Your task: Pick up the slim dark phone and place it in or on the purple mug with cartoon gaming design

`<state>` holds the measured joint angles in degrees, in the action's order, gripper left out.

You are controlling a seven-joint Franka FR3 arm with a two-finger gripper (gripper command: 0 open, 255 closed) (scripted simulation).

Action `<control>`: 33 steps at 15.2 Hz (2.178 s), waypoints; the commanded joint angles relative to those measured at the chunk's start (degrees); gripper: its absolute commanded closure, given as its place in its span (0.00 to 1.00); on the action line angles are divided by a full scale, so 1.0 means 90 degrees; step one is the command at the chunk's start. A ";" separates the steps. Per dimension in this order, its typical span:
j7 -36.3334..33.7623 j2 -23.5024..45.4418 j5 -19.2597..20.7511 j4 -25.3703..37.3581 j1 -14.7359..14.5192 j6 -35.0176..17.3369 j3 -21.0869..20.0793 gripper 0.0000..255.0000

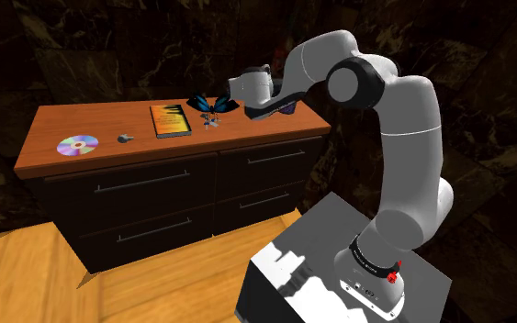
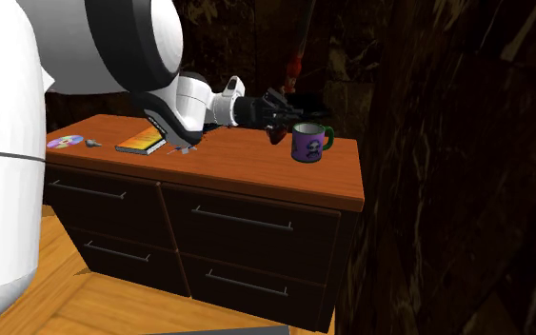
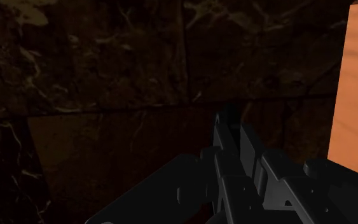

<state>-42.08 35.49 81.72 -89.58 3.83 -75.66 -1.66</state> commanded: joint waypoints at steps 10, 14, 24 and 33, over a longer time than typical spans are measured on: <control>-0.0035 0.0906 0.0195 0.0828 0.0279 -0.0433 0.0147 1.00; -0.0209 0.1123 0.0171 0.0874 0.0287 -0.0452 0.0140 1.00; -0.0256 0.1192 0.0164 0.0896 0.0288 -0.0457 0.0138 0.00; -0.0134 0.1468 -0.0004 0.1357 -0.0091 0.0014 -0.0014 0.00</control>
<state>-43.65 47.90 81.92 -78.64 3.65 -76.34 -1.56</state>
